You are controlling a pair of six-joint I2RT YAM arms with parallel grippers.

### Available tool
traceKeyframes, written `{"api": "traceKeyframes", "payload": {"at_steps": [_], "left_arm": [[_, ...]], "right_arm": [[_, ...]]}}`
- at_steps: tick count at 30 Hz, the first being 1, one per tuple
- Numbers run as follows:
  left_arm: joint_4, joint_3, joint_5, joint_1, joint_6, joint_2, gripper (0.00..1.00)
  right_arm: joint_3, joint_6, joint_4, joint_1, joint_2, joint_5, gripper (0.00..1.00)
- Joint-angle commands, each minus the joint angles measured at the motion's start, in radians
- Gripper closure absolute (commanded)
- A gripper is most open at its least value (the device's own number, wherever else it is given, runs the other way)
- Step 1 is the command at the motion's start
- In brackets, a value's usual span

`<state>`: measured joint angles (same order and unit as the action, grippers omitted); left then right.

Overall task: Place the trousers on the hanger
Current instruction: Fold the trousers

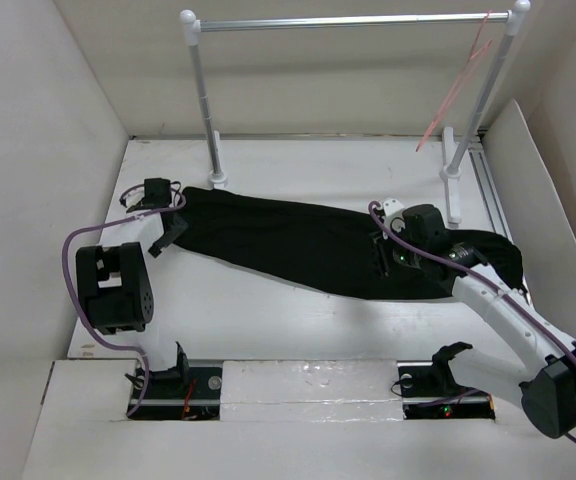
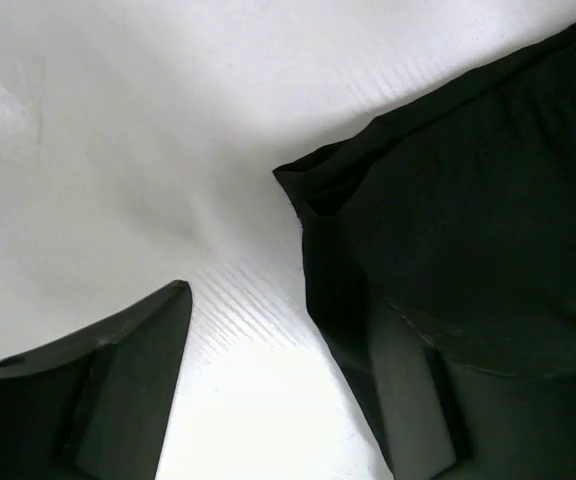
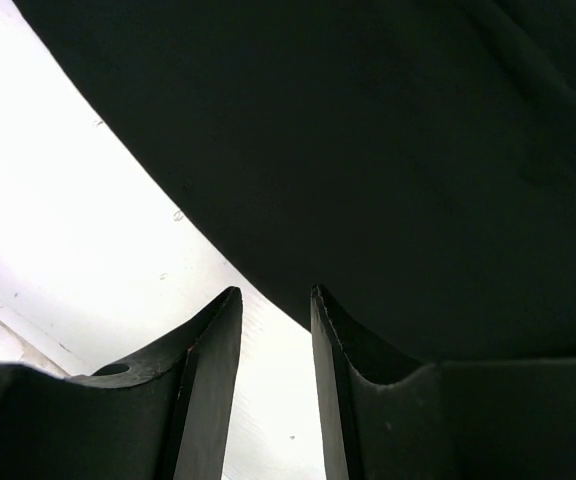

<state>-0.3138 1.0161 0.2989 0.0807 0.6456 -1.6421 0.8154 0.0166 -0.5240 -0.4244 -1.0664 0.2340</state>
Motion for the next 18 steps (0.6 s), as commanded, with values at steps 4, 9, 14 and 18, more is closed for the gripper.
{"api": "traceKeyframes", "payload": {"at_steps": [4,9,14,18], "left_arm": [[-0.013,0.006,0.033,0.019,-0.003,0.073,0.29],[0.008,-0.002,-0.006,0.028,0.000,0.045,0.31],[0.051,0.030,-0.056,0.028,0.026,-0.051,0.39],[0.073,0.071,-0.089,0.028,0.035,-0.120,0.50]], "right_arm": [[-0.009,0.009,0.028,0.007,0.020,0.028,0.60],[-0.024,0.002,0.038,0.007,0.023,0.039,0.60],[-0.024,0.006,0.024,0.007,0.025,0.036,0.58],[-0.028,0.002,0.021,0.007,0.034,0.041,0.50]]}}
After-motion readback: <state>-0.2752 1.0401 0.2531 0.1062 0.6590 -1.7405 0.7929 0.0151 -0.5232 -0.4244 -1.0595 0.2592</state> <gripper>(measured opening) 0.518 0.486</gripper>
